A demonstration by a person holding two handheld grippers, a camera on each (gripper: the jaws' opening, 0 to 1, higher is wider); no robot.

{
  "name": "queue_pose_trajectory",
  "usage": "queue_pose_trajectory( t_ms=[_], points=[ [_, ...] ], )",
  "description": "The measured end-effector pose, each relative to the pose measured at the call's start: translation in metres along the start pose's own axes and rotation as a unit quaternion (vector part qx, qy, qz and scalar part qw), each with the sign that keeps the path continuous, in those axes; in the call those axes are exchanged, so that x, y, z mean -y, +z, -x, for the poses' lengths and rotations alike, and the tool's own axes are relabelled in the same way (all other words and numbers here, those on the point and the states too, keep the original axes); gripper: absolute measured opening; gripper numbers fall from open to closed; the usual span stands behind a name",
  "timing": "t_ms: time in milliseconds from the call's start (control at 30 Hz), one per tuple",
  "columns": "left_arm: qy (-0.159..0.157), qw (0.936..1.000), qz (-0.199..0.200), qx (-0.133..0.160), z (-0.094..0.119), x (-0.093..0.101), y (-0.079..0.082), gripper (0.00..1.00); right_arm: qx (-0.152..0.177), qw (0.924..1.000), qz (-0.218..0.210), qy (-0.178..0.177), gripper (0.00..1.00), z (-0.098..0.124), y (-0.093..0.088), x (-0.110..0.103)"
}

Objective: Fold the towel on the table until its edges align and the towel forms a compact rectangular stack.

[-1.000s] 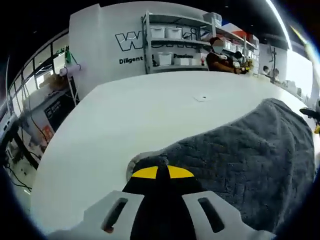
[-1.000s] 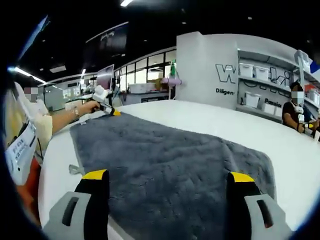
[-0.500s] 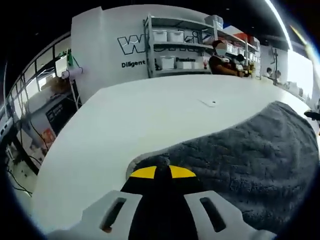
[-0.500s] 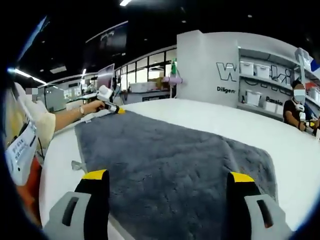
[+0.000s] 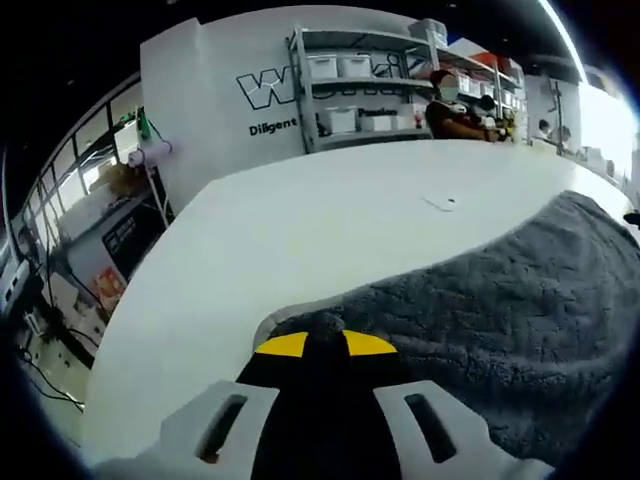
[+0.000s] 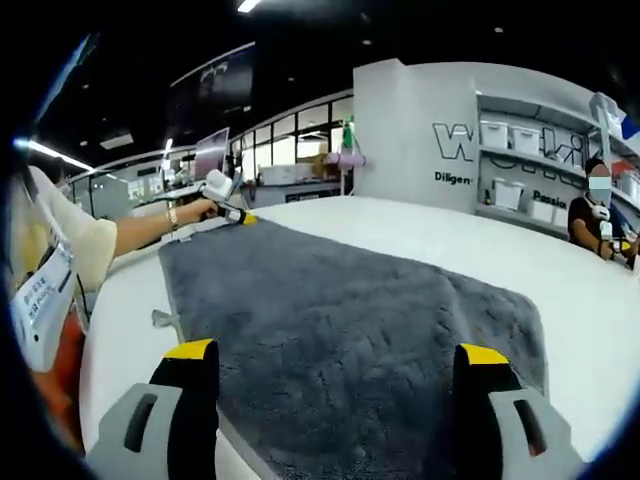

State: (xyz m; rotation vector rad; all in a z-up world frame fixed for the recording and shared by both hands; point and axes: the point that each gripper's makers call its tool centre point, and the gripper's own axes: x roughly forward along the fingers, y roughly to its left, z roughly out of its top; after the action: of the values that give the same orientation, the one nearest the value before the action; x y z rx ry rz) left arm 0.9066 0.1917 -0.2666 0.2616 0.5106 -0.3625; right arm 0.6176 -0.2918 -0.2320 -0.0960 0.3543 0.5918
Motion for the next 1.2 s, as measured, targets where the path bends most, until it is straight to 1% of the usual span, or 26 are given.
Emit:
queue_pose_trajectory(
  t_ms=[33,100,167,233,300,333,367,400,467,533,633,767,867,933,1000,1100,1200],
  points=[
    [-0.005,1.0,0.002,0.0,0.003,0.003,0.0,0.16,0.001,1.0,0.0,0.001,0.99,0.0,0.0,0.0],
    [-0.016,0.9998,0.008,0.002,0.012,0.009,0.002,0.3,0.001,1.0,-0.002,0.003,0.99,0.0,0.0,-0.001],
    [-0.027,0.9996,0.003,0.011,0.023,0.016,0.008,0.41,0.001,1.0,-0.004,0.003,0.99,0.0,0.0,-0.001],
    [-0.048,0.9985,-0.007,0.025,0.039,0.027,0.013,0.44,0.001,1.0,-0.005,0.003,0.99,-0.001,0.0,0.0],
    [-0.075,0.9968,-0.008,0.029,0.057,0.041,0.013,0.49,0.0,1.0,-0.004,0.003,0.99,-0.001,-0.001,-0.001],
    [-0.09,0.9955,-0.01,0.028,0.066,0.048,0.012,0.53,0.0,1.0,-0.005,0.004,0.99,-0.001,-0.001,-0.001],
    [-0.1,0.9946,-0.01,0.025,0.071,0.052,0.01,0.59,-0.001,1.0,-0.005,0.005,0.99,-0.001,-0.001,-0.002],
    [-0.114,0.9933,-0.01,0.02,0.083,0.06,0.006,0.64,-0.002,1.0,-0.004,0.007,0.99,-0.002,-0.001,-0.003],
    [-0.128,0.9916,-0.008,0.014,0.099,0.069,-0.002,0.76,-0.002,1.0,-0.004,0.008,0.99,-0.003,-0.002,-0.004],
    [-0.143,0.9897,-0.002,0.011,0.114,0.079,-0.011,0.85,-0.003,0.9999,-0.004,0.009,0.99,-0.003,-0.002,-0.005],
    [-0.172,0.9851,0.008,0.003,0.136,0.098,-0.025,0.92,-0.003,0.9999,-0.004,0.01,0.99,-0.004,-0.002,-0.006],
    [-0.192,0.9813,0.014,0.0,0.162,0.117,-0.04,0.99,0.0,1.0,-0.002,0.006,0.99,-0.002,-0.001,-0.003],
    [-0.192,0.9812,0.018,-0.004,0.176,0.123,-0.05,0.99,0.0,1.0,0.005,0.002,0.99,0.001,-0.001,-0.001],
    [-0.193,0.981,0.016,-0.001,0.186,0.125,-0.057,0.99,0.001,0.9999,0.01,0.002,0.99,0.005,-0.001,0.0],
    [-0.195,0.9807,0.015,-0.001,0.194,0.128,-0.064,0.99,0.007,0.9999,0.01,0.005,0.99,0.01,-0.002,0.002],
    [-0.199,0.9798,0.011,-0.015,0.207,0.132,-0.08,0.99,0.018,0.9996,0.013,0.015,0.99,0.021,-0.002,0.003],
    [-0.204,0.9786,0.004,-0.03,0.22,0.141,-0.096,0.99,0.008,0.9992,0.026,0.029,0.99,0.033,-0.01,0.0]
  ],
)
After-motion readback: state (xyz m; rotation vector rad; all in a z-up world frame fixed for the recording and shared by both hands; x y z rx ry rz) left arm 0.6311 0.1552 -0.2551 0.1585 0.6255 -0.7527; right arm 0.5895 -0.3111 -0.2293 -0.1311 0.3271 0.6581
